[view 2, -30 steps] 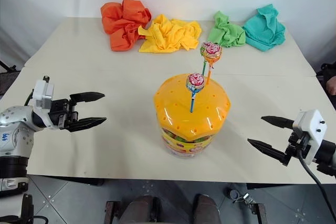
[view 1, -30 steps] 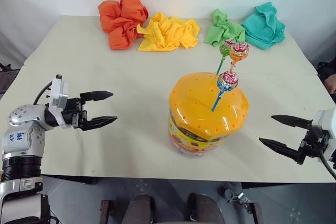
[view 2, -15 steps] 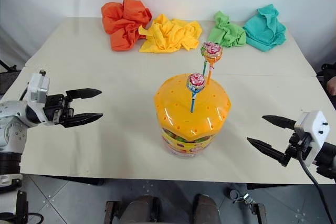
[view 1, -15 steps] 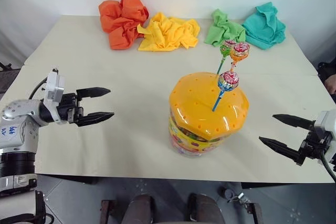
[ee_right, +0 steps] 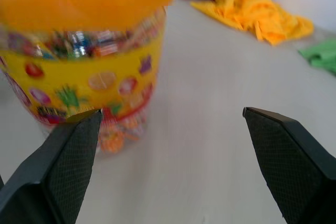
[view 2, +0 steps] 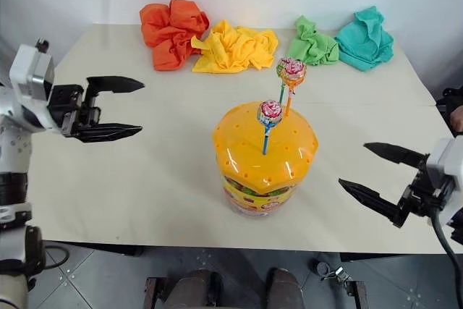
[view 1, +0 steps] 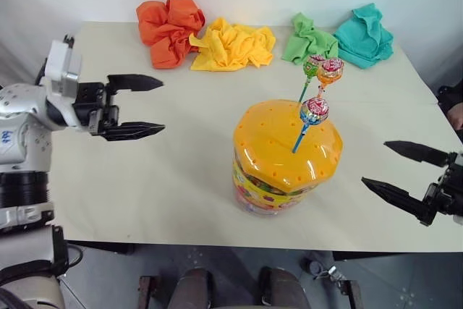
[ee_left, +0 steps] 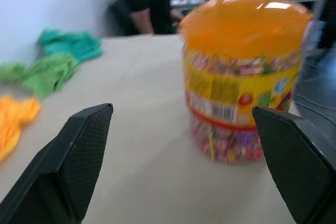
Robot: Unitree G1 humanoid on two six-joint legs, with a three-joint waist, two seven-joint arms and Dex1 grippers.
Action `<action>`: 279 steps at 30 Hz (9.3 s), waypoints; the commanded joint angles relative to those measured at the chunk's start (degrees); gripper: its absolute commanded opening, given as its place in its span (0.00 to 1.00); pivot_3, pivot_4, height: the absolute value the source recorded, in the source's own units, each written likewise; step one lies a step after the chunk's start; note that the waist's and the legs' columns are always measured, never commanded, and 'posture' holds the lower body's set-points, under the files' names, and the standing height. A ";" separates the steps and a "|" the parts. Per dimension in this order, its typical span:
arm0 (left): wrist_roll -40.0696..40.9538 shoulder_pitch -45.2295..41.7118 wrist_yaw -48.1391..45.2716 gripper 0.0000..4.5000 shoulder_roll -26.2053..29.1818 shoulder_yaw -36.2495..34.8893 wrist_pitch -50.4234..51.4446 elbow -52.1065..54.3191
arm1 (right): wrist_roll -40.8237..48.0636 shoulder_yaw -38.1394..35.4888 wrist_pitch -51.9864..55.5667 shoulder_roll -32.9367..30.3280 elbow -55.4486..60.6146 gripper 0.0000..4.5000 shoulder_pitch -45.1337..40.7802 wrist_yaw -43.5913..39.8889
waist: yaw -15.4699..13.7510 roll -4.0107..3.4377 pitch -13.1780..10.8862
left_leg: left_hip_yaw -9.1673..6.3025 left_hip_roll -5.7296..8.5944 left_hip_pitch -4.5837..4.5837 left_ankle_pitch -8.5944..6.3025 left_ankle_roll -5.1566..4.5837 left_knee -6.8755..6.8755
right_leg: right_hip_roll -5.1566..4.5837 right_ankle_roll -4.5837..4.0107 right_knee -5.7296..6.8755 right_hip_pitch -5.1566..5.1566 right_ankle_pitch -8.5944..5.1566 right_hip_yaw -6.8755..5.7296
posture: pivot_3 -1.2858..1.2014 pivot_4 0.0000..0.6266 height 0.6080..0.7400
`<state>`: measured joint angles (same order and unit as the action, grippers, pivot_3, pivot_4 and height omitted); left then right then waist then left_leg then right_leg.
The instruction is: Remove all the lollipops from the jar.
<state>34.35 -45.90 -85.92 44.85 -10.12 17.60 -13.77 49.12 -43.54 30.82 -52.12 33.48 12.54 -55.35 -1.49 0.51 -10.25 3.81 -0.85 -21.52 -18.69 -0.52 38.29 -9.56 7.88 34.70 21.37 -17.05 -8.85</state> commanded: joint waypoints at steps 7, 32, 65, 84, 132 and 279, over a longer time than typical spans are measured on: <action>2.10 -10.61 -1.12 1.00 -7.83 6.35 2.22 3.59 | 6.44 -4.22 3.26 -1.20 3.43 0.99 -0.33 0.84 | -0.22 0.11 -0.06 | -0.02 0.01 -0.05 0.00 -0.01 0.03 | 0.01 0.00 -0.03 0.00 0.00 -0.02 | 0.52 0.24 1.00; 7.49 -15.77 -1.95 1.00 -12.11 8.78 10.61 7.51 | 13.53 -10.24 6.14 -2.39 6.21 0.99 0.76 3.90 | -0.29 0.16 -0.10 | -0.09 -0.03 -0.14 -0.02 -0.03 0.31 | 0.06 0.00 0.02 -0.02 0.00 -0.01 | 0.52 0.24 1.00; 4.09 -21.67 0.20 1.00 -27.82 18.69 18.93 2.48 | 9.56 -6.61 3.39 1.30 6.02 0.99 1.77 5.54 | -0.54 0.20 -0.12 | -0.26 -0.03 -0.53 -0.05 -0.08 0.79 | 0.06 0.02 0.15 0.11 0.01 -0.14 | 0.52 0.24 1.00; 4.96 -20.94 2.92 0.09 -28.61 17.37 20.49 6.28 | 20.85 -9.34 4.80 -2.73 8.38 1.00 -1.83 9.20 | -0.88 0.20 -0.12 | -0.29 -0.04 -0.54 -0.05 -0.10 0.81 | 0.06 0.01 0.14 0.11 0.01 -0.13 | 0.52 0.24 1.00; -16.17 -5.04 17.31 0.15 1.54 27.52 35.90 2.88 | 16.72 -9.83 6.08 -3.58 5.02 1.00 1.06 -0.57 | -1.47 0.21 -0.13 | -0.26 -0.04 -0.60 -0.07 -0.11 0.81 | 0.06 0.04 0.16 0.17 0.03 -0.12 | 0.52 0.24 1.00; 7.49 2.97 -2.04 1.00 7.02 -1.15 8.58 1.64 | 8.54 33.14 22.28 -6.16 -21.26 1.00 -57.99 5.26 | 0.32 0.17 -0.22 | -0.09 -0.06 -0.85 -0.10 -0.14 0.82 | 0.06 0.03 0.26 0.59 0.03 -0.05 | 0.52 0.24 1.00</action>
<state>41.33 -43.02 -85.99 50.56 -9.22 26.21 -14.07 58.59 -10.46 54.32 -58.30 12.74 -43.90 -47.89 -1.16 0.68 -10.46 3.72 -0.92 -22.38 -18.79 -0.66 39.11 -9.50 7.91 34.97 21.98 -17.03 -8.90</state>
